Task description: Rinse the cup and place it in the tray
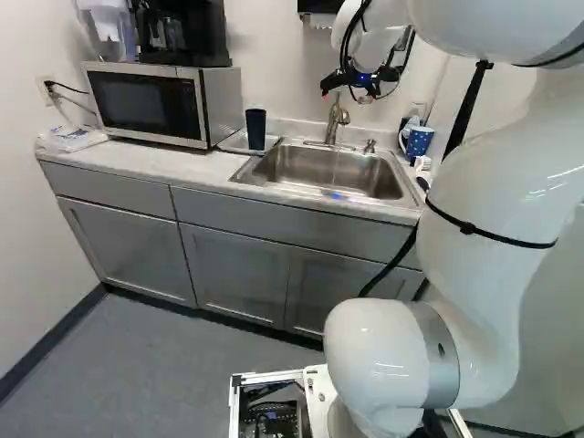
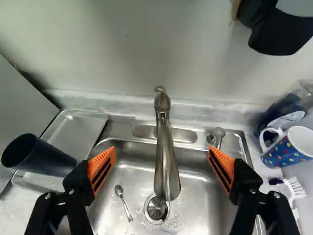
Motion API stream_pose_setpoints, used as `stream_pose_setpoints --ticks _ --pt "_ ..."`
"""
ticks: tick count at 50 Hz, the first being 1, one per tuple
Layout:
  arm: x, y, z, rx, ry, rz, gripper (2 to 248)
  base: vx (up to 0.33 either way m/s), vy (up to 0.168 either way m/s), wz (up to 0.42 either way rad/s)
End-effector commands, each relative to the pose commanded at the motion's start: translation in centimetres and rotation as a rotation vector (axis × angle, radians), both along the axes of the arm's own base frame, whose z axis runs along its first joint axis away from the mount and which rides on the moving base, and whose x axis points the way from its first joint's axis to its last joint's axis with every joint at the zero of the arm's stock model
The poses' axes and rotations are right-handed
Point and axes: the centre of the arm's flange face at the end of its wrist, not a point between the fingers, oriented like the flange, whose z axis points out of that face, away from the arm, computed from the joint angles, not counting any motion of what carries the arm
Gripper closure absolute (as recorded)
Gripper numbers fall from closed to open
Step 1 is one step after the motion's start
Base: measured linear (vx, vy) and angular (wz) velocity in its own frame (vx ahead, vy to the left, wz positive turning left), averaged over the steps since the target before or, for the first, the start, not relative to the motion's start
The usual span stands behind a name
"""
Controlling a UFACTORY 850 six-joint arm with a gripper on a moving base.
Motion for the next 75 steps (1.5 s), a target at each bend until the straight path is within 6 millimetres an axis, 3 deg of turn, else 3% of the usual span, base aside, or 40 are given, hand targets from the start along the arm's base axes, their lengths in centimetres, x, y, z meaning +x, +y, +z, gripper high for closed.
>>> stream_pose_setpoints --ticks 20,41,75 --pt "4.5 0.6 0.7 -0.019 -0.122 0.021 3 0.000 0.000 0.000" --pt "8.0 2.8 1.0 -0.037 -0.203 0.067 3 0.000 0.000 0.000" --pt "11.0 3.6 0.8 -0.088 -0.214 0.105 3 0.000 0.000 0.000"
